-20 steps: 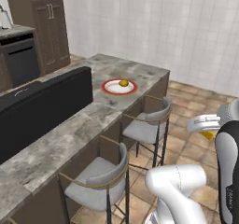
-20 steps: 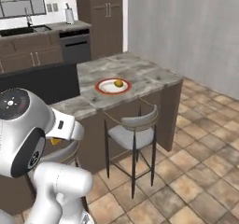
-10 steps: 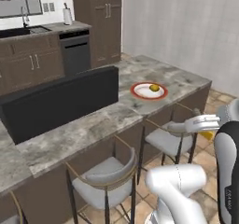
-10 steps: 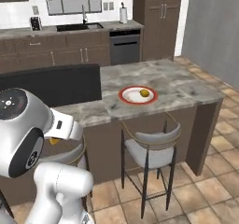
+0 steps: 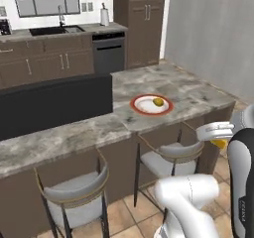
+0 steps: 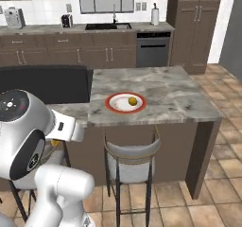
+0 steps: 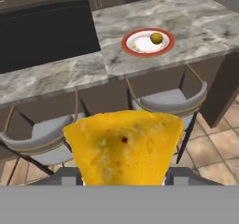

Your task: Take the cheese, fish, and lemon from the fridge and place them on the plate on the dining counter to create an appetizer plate.

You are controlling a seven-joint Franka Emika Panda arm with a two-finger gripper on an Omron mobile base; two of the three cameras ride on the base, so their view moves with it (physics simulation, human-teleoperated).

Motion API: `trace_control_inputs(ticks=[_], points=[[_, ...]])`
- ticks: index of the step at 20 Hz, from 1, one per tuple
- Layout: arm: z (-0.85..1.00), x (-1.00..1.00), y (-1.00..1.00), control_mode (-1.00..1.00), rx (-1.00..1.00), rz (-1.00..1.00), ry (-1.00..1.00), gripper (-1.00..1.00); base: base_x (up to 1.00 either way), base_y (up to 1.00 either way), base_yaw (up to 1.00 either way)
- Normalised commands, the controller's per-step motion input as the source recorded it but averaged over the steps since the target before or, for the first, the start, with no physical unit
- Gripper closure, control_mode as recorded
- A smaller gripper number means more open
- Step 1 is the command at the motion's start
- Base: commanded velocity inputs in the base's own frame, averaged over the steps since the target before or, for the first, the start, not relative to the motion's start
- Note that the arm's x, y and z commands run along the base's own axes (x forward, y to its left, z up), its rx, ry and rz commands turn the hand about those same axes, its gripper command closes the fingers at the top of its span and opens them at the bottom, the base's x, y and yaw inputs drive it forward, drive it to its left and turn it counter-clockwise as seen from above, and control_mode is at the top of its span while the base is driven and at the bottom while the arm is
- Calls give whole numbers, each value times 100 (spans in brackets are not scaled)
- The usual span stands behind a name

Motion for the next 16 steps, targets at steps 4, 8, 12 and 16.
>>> trace_control_inputs(ticks=[4, 8, 12, 16], points=[[0, 0, 0, 100, 0, 0, 0, 100, -1, -98, 41], [0, 0, 0, 100, 0, 0, 0, 100, 38, -62, 40], [0, 0, 0, 100, 0, 0, 0, 100, 65, -40, 41], [0, 0, 0, 100, 0, 0, 0, 100, 92, -7, 42]])
